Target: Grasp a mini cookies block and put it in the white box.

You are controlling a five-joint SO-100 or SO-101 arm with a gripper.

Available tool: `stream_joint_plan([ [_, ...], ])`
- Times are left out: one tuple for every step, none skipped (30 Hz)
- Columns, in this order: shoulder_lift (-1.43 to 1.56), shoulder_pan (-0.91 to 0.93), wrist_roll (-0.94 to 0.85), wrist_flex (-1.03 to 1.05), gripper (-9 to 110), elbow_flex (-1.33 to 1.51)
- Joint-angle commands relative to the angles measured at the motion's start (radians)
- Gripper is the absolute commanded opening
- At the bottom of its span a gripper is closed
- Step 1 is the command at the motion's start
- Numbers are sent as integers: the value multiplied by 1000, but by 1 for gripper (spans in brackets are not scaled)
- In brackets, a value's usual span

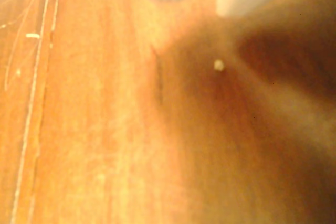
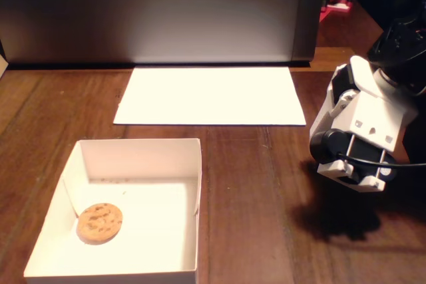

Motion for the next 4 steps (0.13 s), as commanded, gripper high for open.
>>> stream_joint_plan([
  [72,-6,2,25,0,-12],
  [72,-6,2,25,0,-12],
  [72,-6,2,25,0,-11],
  [72,-6,2,25,0,-11],
])
